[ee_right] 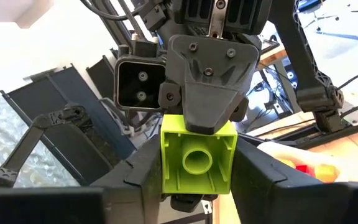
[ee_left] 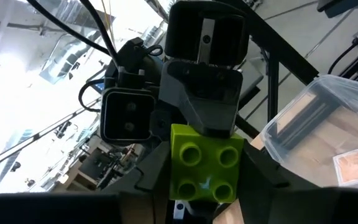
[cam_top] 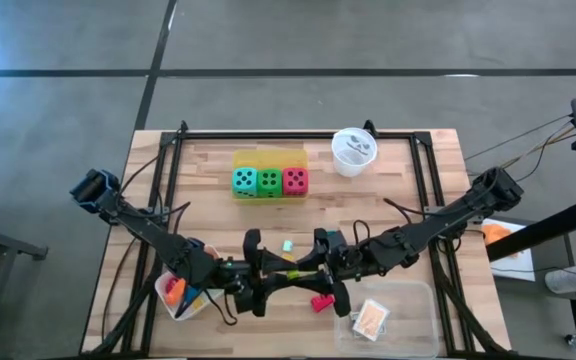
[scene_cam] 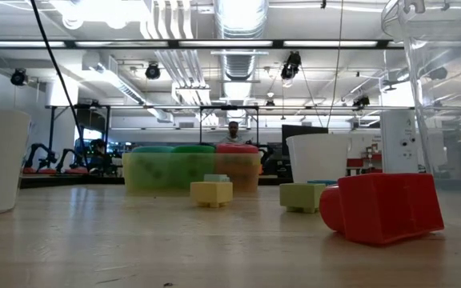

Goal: Pick & Place Toys
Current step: Put the top light green game piece into the white bin

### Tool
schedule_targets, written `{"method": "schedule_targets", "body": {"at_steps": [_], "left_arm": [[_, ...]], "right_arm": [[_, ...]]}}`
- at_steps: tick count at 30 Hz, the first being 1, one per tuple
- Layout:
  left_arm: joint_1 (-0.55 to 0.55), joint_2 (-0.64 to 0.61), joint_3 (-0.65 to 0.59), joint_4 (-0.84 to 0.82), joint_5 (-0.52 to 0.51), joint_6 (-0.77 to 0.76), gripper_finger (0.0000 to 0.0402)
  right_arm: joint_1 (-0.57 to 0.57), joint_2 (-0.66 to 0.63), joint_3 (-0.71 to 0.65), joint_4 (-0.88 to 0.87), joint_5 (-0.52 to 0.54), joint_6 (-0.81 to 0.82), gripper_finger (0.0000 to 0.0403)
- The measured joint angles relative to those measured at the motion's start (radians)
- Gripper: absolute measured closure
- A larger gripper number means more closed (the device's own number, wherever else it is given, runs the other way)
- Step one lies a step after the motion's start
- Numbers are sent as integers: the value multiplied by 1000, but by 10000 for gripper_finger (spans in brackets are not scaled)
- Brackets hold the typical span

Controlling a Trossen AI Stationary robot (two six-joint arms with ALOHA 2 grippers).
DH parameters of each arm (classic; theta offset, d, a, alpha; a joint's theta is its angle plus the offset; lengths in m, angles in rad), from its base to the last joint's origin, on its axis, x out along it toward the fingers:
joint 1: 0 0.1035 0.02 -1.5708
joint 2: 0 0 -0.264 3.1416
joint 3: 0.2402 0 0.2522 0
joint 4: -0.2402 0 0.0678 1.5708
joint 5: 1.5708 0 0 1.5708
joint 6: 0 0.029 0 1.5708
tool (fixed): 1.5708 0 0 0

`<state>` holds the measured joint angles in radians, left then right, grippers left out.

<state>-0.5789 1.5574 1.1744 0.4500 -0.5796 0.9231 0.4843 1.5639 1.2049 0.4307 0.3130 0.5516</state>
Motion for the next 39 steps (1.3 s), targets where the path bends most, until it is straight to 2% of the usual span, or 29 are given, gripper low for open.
{"method": "schedule_targets", "body": {"at_steps": [4,8,14,20,29,34,39], "left_arm": [[0,0,0,0,-4,-29,274],[0,2,-2,-1,-7,-49,274],[-1,1,-1,-1,-7,-80,274],[-17,-22,3,-48,-55,-218,274],[-29,-90,91,-426,-86,-611,274],[-52,-95,190,-754,-184,-801,274],[-65,-96,310,-1147,-201,-1165,274]], "right_arm": [[-2,0,0,0,5,-7,212],[-2,-1,0,-2,7,-10,183],[-2,-1,0,-6,5,-8,171],[-1,-1,0,-17,10,-31,169],[-3,-2,-6,-67,84,-34,168],[-10,-2,-8,-172,84,-52,168],[-12,-2,-11,-346,84,17,168]]}}
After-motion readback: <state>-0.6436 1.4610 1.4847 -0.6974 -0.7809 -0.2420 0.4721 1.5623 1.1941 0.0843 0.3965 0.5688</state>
